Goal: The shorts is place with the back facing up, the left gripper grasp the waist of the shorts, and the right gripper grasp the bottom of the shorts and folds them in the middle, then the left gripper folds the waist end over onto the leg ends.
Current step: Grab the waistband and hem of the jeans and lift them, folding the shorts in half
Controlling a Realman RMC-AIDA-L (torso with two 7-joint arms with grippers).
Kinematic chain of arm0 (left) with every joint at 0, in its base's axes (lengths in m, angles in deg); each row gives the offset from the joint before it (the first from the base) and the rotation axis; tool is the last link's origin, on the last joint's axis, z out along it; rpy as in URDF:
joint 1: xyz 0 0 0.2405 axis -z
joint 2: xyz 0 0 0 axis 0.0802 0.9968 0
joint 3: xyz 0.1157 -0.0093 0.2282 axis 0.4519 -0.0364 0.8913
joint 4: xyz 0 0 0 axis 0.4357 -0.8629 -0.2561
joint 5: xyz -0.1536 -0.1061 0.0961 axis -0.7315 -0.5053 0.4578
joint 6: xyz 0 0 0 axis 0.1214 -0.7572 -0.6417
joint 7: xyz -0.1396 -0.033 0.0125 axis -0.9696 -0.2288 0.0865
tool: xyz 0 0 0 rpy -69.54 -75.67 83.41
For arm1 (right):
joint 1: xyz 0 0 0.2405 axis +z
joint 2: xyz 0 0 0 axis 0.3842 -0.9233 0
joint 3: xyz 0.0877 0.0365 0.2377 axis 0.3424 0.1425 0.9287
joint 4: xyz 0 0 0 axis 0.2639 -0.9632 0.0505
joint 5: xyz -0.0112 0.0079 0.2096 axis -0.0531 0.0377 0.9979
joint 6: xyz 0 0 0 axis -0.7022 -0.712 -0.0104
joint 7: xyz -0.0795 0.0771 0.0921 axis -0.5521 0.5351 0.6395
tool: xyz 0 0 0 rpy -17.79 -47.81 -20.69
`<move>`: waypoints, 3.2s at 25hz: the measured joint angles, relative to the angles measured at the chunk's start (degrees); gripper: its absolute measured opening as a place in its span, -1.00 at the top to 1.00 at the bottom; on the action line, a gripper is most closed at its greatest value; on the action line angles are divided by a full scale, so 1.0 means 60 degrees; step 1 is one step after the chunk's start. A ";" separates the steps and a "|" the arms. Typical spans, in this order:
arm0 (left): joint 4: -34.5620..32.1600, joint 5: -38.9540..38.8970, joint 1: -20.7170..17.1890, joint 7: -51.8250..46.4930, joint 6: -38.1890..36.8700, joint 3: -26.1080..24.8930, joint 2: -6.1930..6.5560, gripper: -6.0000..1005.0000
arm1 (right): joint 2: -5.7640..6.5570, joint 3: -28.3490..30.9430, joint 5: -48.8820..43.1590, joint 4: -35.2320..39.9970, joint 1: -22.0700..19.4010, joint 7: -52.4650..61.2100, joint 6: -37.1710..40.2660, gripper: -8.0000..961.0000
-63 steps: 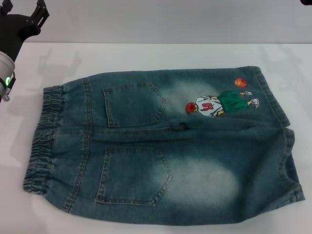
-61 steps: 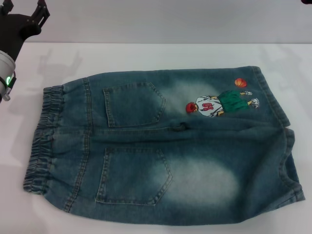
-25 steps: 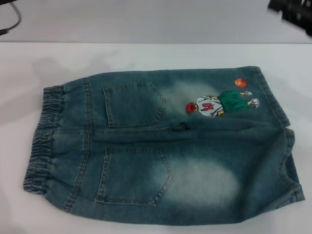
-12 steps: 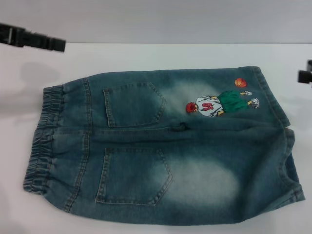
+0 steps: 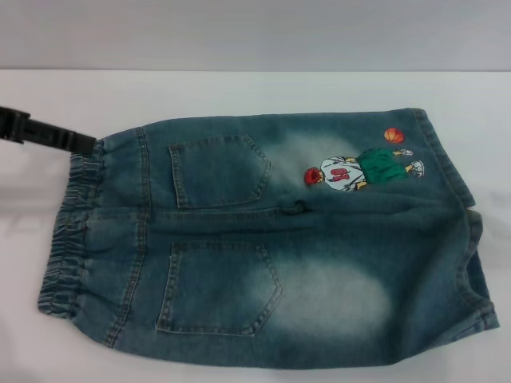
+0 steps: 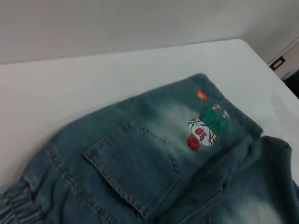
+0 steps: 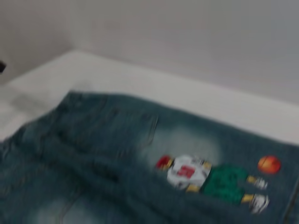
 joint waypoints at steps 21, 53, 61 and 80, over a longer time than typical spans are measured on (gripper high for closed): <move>-0.0147 -0.0086 0.0455 0.0431 0.1015 -0.1270 -0.0441 -0.60 | 0.0054 -0.0268 -0.2632 0.0076 0.0010 -0.0202 0.2326 -0.06; -0.0361 -0.0938 -0.0093 0.1041 0.0834 -0.1747 -0.0797 -0.57 | -0.0264 -0.0918 -0.3248 -0.0215 -0.0093 0.0292 0.1362 -0.06; -0.0386 -0.0948 -0.0096 0.0907 0.0787 -0.1760 -0.0958 -0.56 | -0.0280 -0.0998 -0.3268 -0.0220 -0.0028 0.0191 0.1209 -0.06; -0.0632 -0.1071 -0.0123 0.0599 0.0645 -0.1757 -0.0982 -0.54 | -0.0551 -0.1718 -0.3234 -0.0410 0.0230 0.0165 0.0810 -0.06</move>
